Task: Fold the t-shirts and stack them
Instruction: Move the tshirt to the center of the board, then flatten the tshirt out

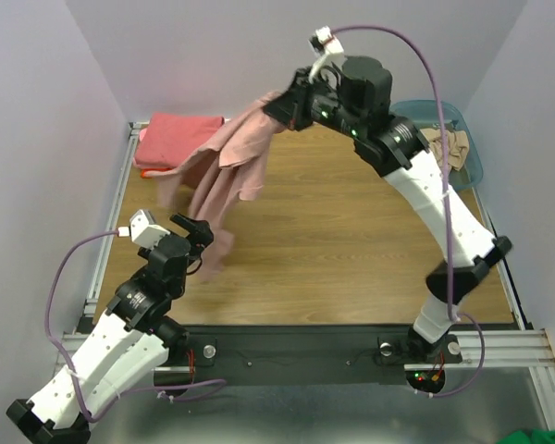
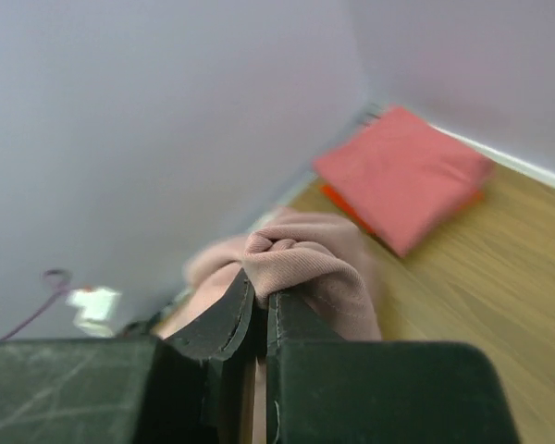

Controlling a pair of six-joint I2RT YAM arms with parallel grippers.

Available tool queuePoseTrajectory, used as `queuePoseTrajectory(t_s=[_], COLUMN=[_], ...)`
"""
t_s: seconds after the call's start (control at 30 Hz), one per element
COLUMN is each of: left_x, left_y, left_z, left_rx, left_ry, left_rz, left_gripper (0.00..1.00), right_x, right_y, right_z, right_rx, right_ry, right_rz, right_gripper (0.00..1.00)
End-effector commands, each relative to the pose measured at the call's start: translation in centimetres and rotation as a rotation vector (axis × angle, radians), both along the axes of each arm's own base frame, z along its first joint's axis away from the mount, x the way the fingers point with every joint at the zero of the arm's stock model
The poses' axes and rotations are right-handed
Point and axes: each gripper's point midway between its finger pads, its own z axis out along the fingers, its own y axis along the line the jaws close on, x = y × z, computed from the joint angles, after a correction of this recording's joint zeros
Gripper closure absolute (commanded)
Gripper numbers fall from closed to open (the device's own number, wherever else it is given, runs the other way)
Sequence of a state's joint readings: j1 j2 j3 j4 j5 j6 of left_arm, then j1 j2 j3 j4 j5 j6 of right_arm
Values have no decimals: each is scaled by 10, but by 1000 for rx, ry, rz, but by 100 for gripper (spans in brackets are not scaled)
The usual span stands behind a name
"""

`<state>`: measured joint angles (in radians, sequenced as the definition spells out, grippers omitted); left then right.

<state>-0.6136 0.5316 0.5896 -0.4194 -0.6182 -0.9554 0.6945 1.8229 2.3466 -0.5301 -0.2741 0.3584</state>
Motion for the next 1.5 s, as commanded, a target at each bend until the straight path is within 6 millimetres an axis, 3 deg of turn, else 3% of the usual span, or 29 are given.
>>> queuePoseTrajectory(t_s=[0.0, 0.03, 0.07, 0.1, 0.13, 0.17, 0.2, 0.23, 0.27, 0.3, 0.33, 0.37, 0.43, 0.63, 0.77, 1.0, 1.1, 1.27, 1.47], left_x=[-4, -5, -5, -6, -6, -6, -6, -5, -4, -3, -2, 1, 5, 18, 22, 34, 42, 52, 57], left_y=[17, 20, 21, 22, 22, 22, 22, 20, 20, 18, 17, 15, 10, -19, -33, -40, -54, -59, -58], left_z=[15, 16, 15, 16, 17, 18, 18, 18, 17, 15, 14, 13, 6, -18, -50, -98, -109, -136, -166], left_rx=[-28, -28, -30, -34, -41, -48, -48, -53, -54, -51, -50, -52, -36, -4, 36, 116, 96, 113, 155], left_ry=[-29, -36, -34, -37, -44, -48, -50, -52, -52, -48, -47, -50, -23, 73, 164, 320, 336, 428, 548], left_rz=[92, 106, 111, 115, 118, 115, 117, 113, 110, 105, 101, 99, 88, -10, -64, -95, -184, -195, -162], left_gripper=[2, 1, 1, 2, 1, 2, 2, 2, 1, 1, 1, 2, 2, 2, 2, 2, 5, 22, 26], right_x=[34, 16, 15, 20, 11, -6, -14, -24, -29, -39, -43, -48, -56, -65, -77, -108, -113, -116, -119], right_y=[-109, -143, -162, -189, -205, -231, -250, -263, -276, -288, -295, -307, -316, -312, -306, -303, -307, -310, -314], right_z=[-7, 0, -27, -96, -125, -134, -200, -215, -235, -279, -293, -302, -319, -324, -351, -405, -410, -415, -418], right_rx=[-10, 25, -13, -137, -165, -159, -272, -275, -303, -394, -414, -419, -418, -352, -311, -315, -322, -316, -311], right_ry=[0, 4, 42, 120, 158, 162, 236, 253, 281, 331, 349, 361, 398, 436, 527, 680, 686, 701, 708], right_rz=[-556, -652, -737, -873, -922, -976, -1014, -1037, -1065, -1080, -1093, -1133, -1165, -1145, -1125, -1085, -1094, -1114, -1139], right_gripper=[100, 100, 99, 99, 99, 95, 89, 65, 48, 32, 16, 0, 0, 0, 0, 0, 0, 0, 0])
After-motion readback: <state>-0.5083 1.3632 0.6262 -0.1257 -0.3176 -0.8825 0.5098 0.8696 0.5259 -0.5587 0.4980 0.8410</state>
